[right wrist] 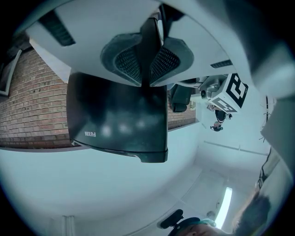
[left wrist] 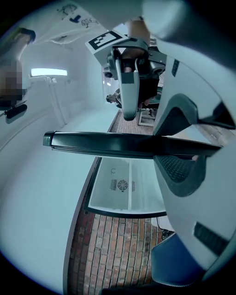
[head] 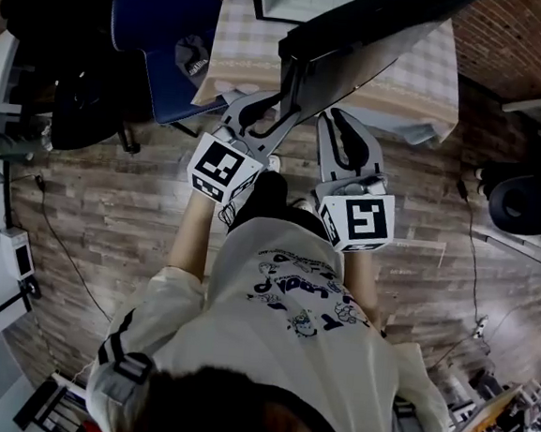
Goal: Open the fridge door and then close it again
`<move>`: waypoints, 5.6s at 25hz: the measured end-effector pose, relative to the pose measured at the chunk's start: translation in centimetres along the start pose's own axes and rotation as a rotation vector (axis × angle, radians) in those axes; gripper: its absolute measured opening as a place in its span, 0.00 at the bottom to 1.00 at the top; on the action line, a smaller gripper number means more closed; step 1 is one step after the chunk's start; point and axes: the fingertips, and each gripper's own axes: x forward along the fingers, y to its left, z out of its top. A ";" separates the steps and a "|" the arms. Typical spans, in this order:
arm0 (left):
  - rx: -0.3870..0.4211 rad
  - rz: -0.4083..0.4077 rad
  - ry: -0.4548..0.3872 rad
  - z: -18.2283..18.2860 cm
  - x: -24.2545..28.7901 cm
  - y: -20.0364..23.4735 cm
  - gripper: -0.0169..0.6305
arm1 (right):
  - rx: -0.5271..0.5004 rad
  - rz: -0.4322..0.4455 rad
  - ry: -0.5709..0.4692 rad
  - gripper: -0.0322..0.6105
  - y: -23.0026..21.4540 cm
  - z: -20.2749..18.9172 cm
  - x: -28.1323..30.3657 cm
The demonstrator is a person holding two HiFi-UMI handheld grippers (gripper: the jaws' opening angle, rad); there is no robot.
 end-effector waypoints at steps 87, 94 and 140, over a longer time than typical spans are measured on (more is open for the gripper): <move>0.062 -0.555 0.026 1.6 16.7 -30.0 0.19 | 0.129 -0.581 -0.064 0.20 -32.2 -4.9 -28.0; 0.060 -0.566 0.025 1.9 17.0 -30.2 0.19 | 0.131 -0.568 -0.058 0.20 -32.2 -4.8 -28.0; 0.061 -0.279 -0.032 0.9 6.2 -23.4 0.19 | 0.056 0.090 -0.010 0.17 -8.0 -4.3 -18.2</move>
